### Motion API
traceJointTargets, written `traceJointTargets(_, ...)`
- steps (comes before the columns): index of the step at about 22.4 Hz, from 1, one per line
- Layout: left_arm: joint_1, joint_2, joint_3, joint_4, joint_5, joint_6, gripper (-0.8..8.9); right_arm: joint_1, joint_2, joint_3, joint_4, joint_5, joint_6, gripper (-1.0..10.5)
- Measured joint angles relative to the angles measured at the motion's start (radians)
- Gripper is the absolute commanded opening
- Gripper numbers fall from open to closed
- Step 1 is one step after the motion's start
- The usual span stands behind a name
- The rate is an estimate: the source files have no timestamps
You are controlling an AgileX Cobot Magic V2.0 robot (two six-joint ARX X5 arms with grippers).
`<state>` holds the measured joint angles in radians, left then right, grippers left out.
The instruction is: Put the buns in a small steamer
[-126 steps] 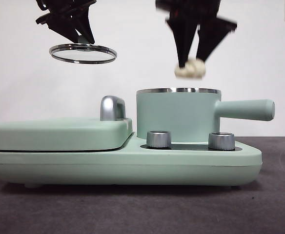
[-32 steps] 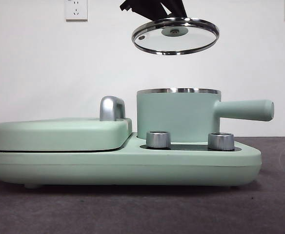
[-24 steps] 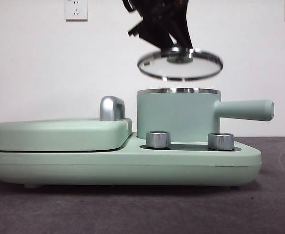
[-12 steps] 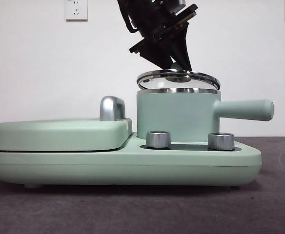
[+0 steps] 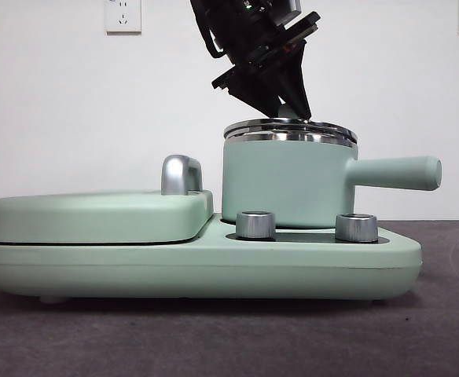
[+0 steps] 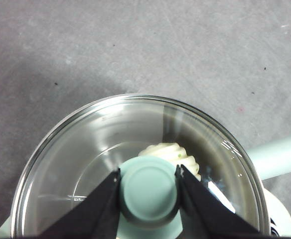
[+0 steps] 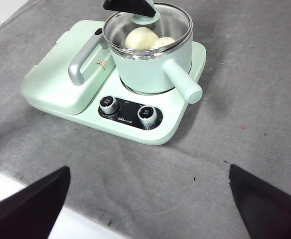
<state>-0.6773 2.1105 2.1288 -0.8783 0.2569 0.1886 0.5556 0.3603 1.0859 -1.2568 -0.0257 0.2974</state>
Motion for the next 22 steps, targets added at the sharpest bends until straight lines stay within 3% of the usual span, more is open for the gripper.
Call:
traceJointTargets(5, -0.002, 0.005, 0.012, -0.04, 0.0, 0.046, 0.65, 0.0, 0.0, 0.0, 0.0, 0.0, 0.014, 5.1)
traceJointTargets(6, -0.002, 0.005, 0.013, -0.045, 0.0, 0.053, 1.22, 0.0, 0.0, 0.0, 0.0, 0.0, 0.016, 5.1)
traceJointTargets(10, -0.003, 0.01, 0.013, -0.054, 0.0, 0.068, 5.55, 0.0, 0.0, 0.0, 0.0, 0.0, 0.018, 5.1)
traceJointTargets(12, -0.003, 0.011, 0.013, -0.062, 0.0, 0.064, 6.8, 0.0, 0.0, 0.0, 0.0, 0.0, 0.018, 5.1)
traceJointTargets(16, -0.001, -0.037, 0.001, -0.122, -0.004, 0.036, 6.9, 0.0, 0.0, 0.0, 0.0, 0.0, 0.018, 5.1)
traceJointTargets(22, 0.022, -0.364, 0.0, -0.383, -0.003, -0.05, 6.87, 0.0, 0.0, 0.0, 0.001, -0.002, 0.018, 5.1)
